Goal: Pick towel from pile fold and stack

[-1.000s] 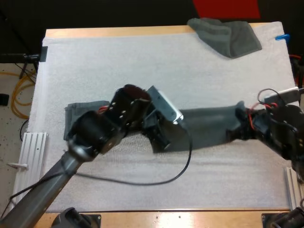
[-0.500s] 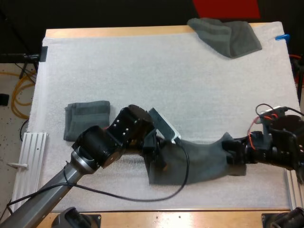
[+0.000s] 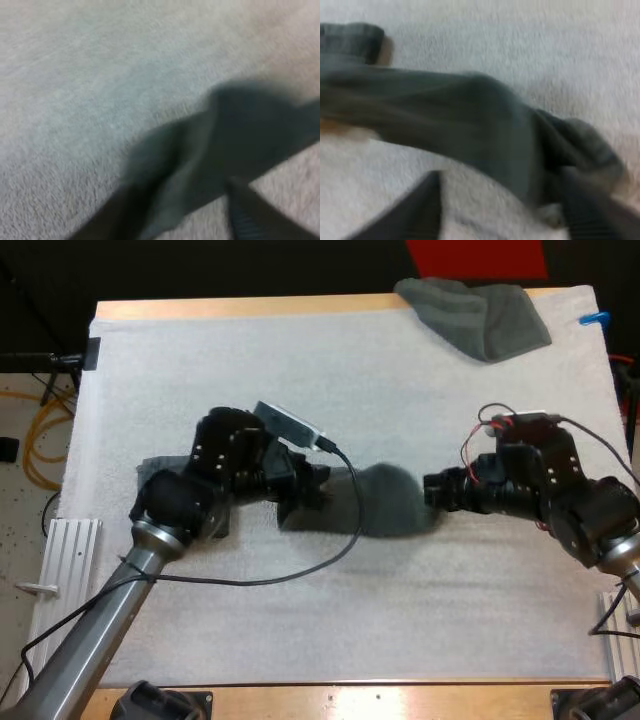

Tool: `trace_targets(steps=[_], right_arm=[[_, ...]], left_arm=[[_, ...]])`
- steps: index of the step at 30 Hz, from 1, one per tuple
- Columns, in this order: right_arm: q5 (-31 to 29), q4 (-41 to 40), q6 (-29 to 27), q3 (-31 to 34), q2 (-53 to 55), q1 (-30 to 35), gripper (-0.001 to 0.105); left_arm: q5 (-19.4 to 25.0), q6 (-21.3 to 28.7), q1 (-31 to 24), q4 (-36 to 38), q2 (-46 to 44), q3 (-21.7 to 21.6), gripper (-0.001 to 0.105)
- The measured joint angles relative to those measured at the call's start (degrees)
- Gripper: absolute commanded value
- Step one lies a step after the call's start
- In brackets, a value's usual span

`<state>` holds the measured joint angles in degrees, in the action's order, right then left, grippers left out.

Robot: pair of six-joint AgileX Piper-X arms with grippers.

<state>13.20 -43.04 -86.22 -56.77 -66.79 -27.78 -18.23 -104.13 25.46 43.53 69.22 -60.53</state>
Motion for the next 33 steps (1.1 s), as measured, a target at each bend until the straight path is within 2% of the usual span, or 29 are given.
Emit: trace_targets(steps=[1,2,7,12,17,20,25,29,33], right_arm=[[0.00,0.00,-0.11,-0.67,0.05,0.00,0.086],[0.00,0.03,-0.11,-1.28,0.25,0.00,0.084],[-0.59,0.48,-0.31,-2.31,2.47,0.00,0.074],[-0.58,-3.95,-0.93,-2.31,3.55,0.00,0.074],[-0.58,-10.40,-4.63,-2.31,3.54,0.00,0.074],[-0.58,-11.03,-7.91,-1.68,3.54,0.00,0.074],[0.48,-7.19,-10.54,1.68,1.51,0.00,0.074],[0.65,-1.52,-11.96,2.34,-4.72,0.00,0.074],[4.48,3.18,-13.00,2.34,-11.90,-0.11,0.074]], left_arm=[[-0.69,0.13,-0.27,0.34,-0.09,-0.33,0.101],[-1.27,0.76,-0.31,0.77,-0.25,-0.77,0.105],[-1.81,4.47,0.79,3.05,-3.86,-1.15,0.104],[-1.81,5.40,2.25,7.87,-9.52,-1.15,0.104],[-1.43,5.80,3.22,15.26,-14.94,-1.15,0.104],[-1.43,5.90,3.21,18.01,-17.16,-0.92,0.104],[-1.43,5.25,3.21,19.56,-19.27,2.55,0.104],[-2.65,5.27,3.21,21.66,-19.30,6.77,0.104],[-4.13,5.27,3.21,22.41,-19.30,10.21,0.104]])
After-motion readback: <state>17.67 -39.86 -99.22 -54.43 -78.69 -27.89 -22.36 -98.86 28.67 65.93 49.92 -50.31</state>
